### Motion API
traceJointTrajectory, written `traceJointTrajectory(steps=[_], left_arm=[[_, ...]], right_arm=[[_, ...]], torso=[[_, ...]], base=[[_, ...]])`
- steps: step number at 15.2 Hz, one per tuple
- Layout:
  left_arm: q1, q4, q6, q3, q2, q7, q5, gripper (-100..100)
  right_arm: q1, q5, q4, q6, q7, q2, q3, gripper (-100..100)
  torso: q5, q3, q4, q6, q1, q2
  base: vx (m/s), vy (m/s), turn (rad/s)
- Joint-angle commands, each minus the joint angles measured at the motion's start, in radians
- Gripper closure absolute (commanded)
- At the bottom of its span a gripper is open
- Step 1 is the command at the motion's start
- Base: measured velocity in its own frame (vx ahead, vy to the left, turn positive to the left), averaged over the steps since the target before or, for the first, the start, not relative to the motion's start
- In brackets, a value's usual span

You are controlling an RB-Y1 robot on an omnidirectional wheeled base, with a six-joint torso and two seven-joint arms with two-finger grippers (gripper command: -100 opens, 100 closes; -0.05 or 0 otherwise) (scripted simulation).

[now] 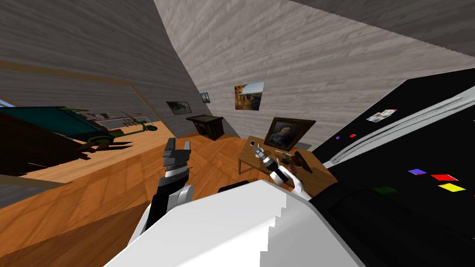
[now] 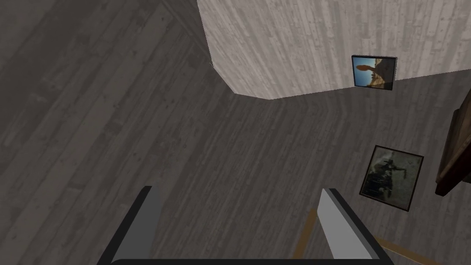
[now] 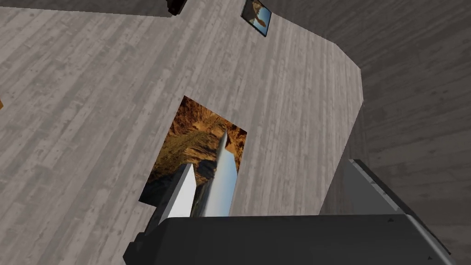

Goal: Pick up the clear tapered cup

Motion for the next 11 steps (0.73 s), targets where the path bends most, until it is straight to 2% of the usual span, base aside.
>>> traceJointTrajectory(steps=[1,3,4,6,7,9,10,11], left_arm=[[0.000,0.000,0.000,0.000,0.000,0.000,0.000,0],[0.000,0.000,0.000,0.000,0.000,0.000,0.000,0],[0.000,0.000,0.000,0.000,0.000,0.000,0.000,0],[0.000,0.000,0.000,0.000,0.000,0.000,0.000,0],[0.000,0.000,0.000,0.000,0.000,0.000,0.000,0],[0.000,0.000,0.000,0.000,0.000,0.000,0.000,0],[0.000,0.000,0.000,0.000,0.000,0.000,0.000,0],[0.000,0.000,0.000,0.000,0.000,0.000,0.000,0]], right_arm=[[0.001,0.016,0.050,-0.008,0.013,-0.050,0.012,-100],[0.001,0.016,0.054,-0.008,0.013,-0.076,0.012,-100],[0.001,0.031,0.099,-0.014,0.025,-0.109,0.023,-100],[0.001,0.031,0.103,-0.014,0.025,-0.136,0.023,-100],[0.001,0.046,0.139,-0.020,0.038,-0.167,0.034,-100],[0.001,0.046,0.153,-0.020,0.038,-0.195,0.034,-100],[0.001,0.062,0.195,-0.026,0.050,-0.226,0.046,-100],[0.001,0.062,0.204,-0.026,0.050,-0.248,0.046,-100]], torso=[[0.000,0.000,0.000,0.000,0.000,0.000],[0.000,0.000,0.000,0.000,0.000,-0.001],[0.000,0.000,0.000,0.000,0.000,0.000],[0.000,0.000,0.000,0.000,0.001,0.000],[0.000,0.000,0.000,0.000,0.000,0.000],[0.000,0.000,0.000,0.000,0.000,-0.001],[0.000,0.000,0.000,0.000,0.000,0.000],[0.000,0.000,0.000,0.000,0.000,0.000]], base=[[0.031,0.053,0.114],[0.034,0.052,0.074],[0.030,0.062,0.111],[0.037,0.053,0.080],[0.037,0.051,0.114],[0.031,0.053,0.073],[0.022,0.051,0.090],[0.033,0.062,0.122]])
